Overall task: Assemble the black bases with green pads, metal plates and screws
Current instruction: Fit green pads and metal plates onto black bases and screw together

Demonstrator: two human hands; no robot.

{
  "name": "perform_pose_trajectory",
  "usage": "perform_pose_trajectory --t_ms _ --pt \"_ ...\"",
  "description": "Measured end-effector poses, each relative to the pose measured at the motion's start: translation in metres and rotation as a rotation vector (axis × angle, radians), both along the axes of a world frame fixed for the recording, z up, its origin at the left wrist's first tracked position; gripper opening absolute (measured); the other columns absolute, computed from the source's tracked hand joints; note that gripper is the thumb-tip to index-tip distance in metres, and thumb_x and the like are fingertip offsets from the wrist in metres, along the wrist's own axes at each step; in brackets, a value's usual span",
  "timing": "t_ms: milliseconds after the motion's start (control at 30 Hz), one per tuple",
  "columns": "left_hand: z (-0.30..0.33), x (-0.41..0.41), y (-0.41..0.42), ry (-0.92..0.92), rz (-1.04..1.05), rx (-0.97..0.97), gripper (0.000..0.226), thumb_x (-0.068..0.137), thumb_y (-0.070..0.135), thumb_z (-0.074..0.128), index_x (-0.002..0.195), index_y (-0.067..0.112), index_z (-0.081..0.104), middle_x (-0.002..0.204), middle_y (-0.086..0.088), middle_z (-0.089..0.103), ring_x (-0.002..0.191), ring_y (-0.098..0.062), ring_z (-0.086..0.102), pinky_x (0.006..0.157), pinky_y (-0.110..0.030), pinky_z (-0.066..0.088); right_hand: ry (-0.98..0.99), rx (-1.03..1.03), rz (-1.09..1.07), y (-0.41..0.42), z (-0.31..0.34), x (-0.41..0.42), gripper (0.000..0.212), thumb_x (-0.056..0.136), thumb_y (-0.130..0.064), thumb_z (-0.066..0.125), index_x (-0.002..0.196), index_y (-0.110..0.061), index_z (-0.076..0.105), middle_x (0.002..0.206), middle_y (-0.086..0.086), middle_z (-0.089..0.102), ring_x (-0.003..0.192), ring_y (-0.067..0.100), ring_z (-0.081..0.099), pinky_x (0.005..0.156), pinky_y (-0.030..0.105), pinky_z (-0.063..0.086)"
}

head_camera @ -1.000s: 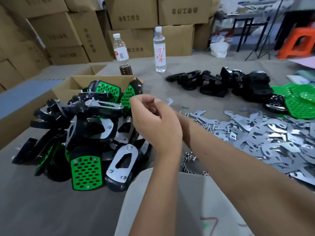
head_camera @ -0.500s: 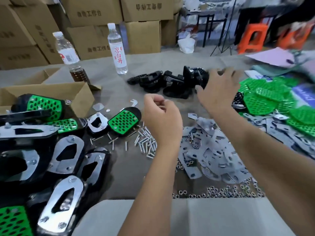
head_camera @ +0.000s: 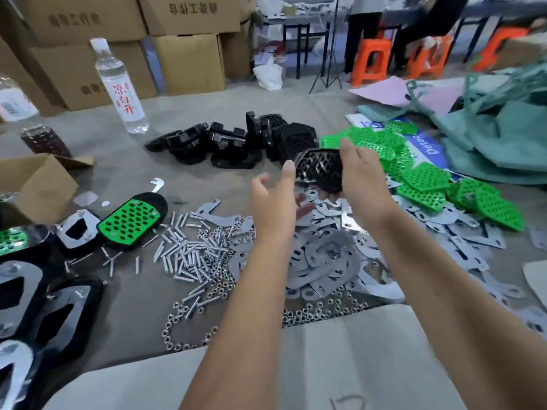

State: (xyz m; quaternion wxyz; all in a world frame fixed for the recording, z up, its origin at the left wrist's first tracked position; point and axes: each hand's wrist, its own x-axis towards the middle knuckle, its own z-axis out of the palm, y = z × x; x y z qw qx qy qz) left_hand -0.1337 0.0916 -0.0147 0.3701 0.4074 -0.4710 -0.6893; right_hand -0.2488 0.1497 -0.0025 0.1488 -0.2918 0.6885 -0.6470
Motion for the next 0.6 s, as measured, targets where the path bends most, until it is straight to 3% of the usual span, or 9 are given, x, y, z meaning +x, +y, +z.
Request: perform_pose_trajectory --t_ms 67,133,233,300,333,400,500,600 --pt "-0.003 -0.006 0.008 0.002 -0.032 0.091 0.029 0.098 0.031 0.072 0.114 0.009 0.063 0.112 -0.016 0.070 0.082 -0.026 0.073 0.065 -0.040 0.064 0.118 0.218 0.081 0.017 -0.007 -0.008 0.057 0.111 -0.039 0.041 0.069 -0.004 0.060 0.054 0.011 0.059 0.041 0.022 0.053 0.043 0.029 0.039" --pt "-0.007 -0.010 0.014 -0.101 -0.004 0.038 0.013 0.094 0.019 0.077 0.096 0.011 0.067 0.103 -0.015 0.073 0.089 -0.031 0.073 0.078 -0.049 0.065 0.408 0.420 -0.120 0.025 -0.016 -0.022 0.058 0.108 -0.046 0.045 0.068 -0.008 0.060 0.058 0.005 0.059 0.055 0.024 0.056 0.053 0.037 0.035" --pt "-0.007 -0.013 0.022 -0.141 0.048 0.014 0.016 0.090 0.017 0.080 0.095 0.013 0.065 0.100 -0.011 0.072 0.096 -0.032 0.073 0.087 -0.053 0.062 0.576 0.647 -0.445 0.027 -0.022 -0.046 0.054 0.100 -0.060 0.055 0.105 -0.007 0.066 0.100 0.012 0.067 0.097 0.033 0.064 0.075 0.039 0.048" --pt "-0.003 -0.014 0.025 -0.119 0.063 0.052 0.018 0.092 0.018 0.078 0.099 0.012 0.063 0.103 -0.011 0.071 0.097 -0.031 0.072 0.085 -0.053 0.063 0.546 0.850 -0.423 0.022 -0.021 -0.055 0.079 0.089 -0.070 0.065 0.130 -0.004 0.054 0.132 0.022 0.054 0.122 0.040 0.055 0.092 0.049 0.052" --pt "-0.003 -0.014 0.026 -0.114 0.069 0.066 0.018 0.093 0.018 0.077 0.101 0.012 0.062 0.104 -0.010 0.071 0.097 -0.031 0.072 0.085 -0.052 0.063 0.532 0.891 -0.402 0.019 -0.019 -0.060 0.088 0.084 -0.071 0.070 0.135 -0.002 0.051 0.138 0.024 0.050 0.127 0.042 0.052 0.094 0.051 0.051" --pt "-0.002 -0.009 0.026 -0.108 0.066 0.076 0.016 0.095 0.019 0.074 0.103 0.012 0.062 0.105 -0.010 0.070 0.099 -0.031 0.071 0.088 -0.053 0.062 0.486 0.882 -0.388 0.014 -0.015 -0.067 0.088 0.079 -0.066 0.079 0.132 -0.001 0.051 0.135 0.024 0.053 0.124 0.041 0.054 0.092 0.050 0.052" --pt "0.000 0.007 0.023 -0.060 0.029 0.120 0.007 0.100 0.017 0.066 0.101 0.011 0.064 0.105 -0.012 0.071 0.096 -0.030 0.071 0.091 -0.051 0.061 0.378 0.733 -0.407 0.018 -0.011 -0.075 0.066 0.083 -0.048 0.085 0.123 -0.006 0.055 0.120 0.014 0.064 0.109 0.033 0.061 0.077 0.040 0.048" --pt "0.003 0.033 0.020 0.020 0.002 0.163 0.009 0.101 0.015 0.060 0.101 0.009 0.067 0.098 -0.012 0.075 0.084 -0.026 0.074 0.083 -0.050 0.063 0.321 0.570 -0.464 0.035 -0.010 -0.064 0.044 0.092 -0.035 0.078 0.123 -0.009 0.061 0.119 0.011 0.068 0.104 0.029 0.061 0.081 0.035 0.043"
